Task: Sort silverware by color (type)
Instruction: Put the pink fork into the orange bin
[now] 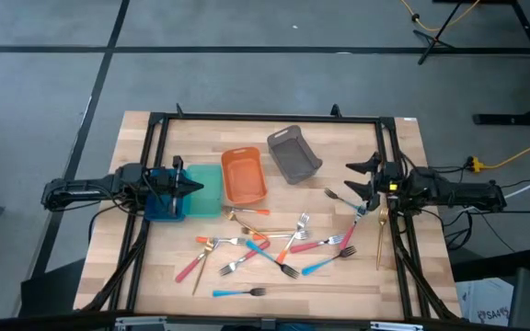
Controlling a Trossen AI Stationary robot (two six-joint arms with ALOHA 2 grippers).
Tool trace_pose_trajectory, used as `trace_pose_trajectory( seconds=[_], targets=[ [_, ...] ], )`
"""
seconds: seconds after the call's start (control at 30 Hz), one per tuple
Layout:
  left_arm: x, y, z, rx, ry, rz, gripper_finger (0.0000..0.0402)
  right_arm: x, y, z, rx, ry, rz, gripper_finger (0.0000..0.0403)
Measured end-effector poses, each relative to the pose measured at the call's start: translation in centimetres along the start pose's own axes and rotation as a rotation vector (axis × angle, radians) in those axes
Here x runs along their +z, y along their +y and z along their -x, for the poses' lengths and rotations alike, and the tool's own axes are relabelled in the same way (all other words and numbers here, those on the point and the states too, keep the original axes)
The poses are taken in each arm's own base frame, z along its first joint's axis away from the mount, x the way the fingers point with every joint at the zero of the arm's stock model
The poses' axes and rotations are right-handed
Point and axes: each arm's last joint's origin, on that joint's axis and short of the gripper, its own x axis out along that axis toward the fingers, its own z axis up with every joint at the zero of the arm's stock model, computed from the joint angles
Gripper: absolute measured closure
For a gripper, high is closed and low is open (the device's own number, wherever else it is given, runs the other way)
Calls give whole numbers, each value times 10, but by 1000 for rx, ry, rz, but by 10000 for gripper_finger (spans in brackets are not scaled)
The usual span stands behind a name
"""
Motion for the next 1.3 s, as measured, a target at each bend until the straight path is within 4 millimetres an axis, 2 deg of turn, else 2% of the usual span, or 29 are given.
trace_pose_trajectory(
  seconds=[0.3, 0.5, 0.73, 1.0, 1.3],
  targets=[
    [0, 0, 0, 0, 0, 0, 400, 31, 0, 8, -91, -1, 4, 123],
    [0, 0, 0, 0, 0, 0, 400, 48, 2, 7, -147, 58, 24, 123],
    [0, 0, 0, 0, 0, 0, 400, 65, 7, -8, -219, 200, 75, 123],
    [0, 0, 0, 0, 0, 0, 400, 82, 13, -27, -316, 448, 94, 123],
    [0, 0, 0, 0, 0, 0, 400, 81, 17, -46, -348, 681, 156, 123]
  ],
)
